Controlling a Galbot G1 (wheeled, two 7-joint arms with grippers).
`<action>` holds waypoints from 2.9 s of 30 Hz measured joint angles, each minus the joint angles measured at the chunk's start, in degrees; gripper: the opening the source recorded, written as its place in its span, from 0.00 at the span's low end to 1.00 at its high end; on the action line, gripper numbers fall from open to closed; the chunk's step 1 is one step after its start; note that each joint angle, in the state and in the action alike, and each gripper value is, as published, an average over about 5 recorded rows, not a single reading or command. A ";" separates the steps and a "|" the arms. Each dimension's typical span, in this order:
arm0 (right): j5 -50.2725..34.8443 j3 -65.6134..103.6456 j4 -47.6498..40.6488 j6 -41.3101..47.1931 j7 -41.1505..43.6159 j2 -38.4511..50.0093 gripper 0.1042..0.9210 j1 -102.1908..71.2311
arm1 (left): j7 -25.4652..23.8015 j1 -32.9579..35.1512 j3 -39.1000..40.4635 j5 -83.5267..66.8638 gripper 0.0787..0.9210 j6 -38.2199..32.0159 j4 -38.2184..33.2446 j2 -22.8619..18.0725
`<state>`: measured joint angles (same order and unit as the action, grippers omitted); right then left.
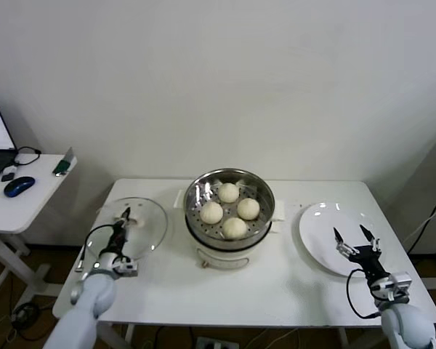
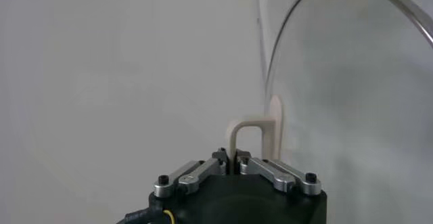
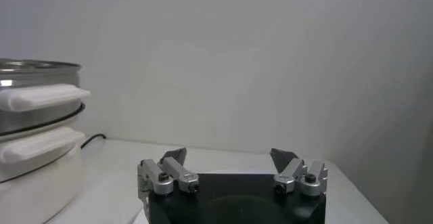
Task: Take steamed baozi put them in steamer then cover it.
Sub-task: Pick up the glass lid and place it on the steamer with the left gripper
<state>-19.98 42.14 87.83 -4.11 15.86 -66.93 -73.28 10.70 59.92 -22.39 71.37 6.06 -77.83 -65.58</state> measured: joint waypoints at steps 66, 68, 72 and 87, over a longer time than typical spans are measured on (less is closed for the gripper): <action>3.79 -6.41 -16.80 -4.70 3.56 2.87 0.88 13.25 | -23.76 -19.47 37.82 3.18 0.08 36.16 -21.04 -11.77; 3.76 -6.35 -16.86 -4.79 3.67 2.78 0.88 13.27 | -23.73 -19.55 38.32 3.38 0.08 36.16 -20.31 -12.36; 3.71 -6.23 -16.92 -4.96 3.88 2.61 0.88 13.30 | -23.60 -19.61 38.91 3.74 0.08 36.14 -18.87 -13.47; 2.67 -5.44 -16.90 -5.50 5.01 2.69 0.88 12.93 | -23.44 -20.46 39.61 4.19 0.08 36.12 -14.42 -14.96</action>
<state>-17.31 36.71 70.92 -9.60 20.87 -64.24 -60.36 -12.74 39.46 17.22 75.56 42.19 -92.24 -80.54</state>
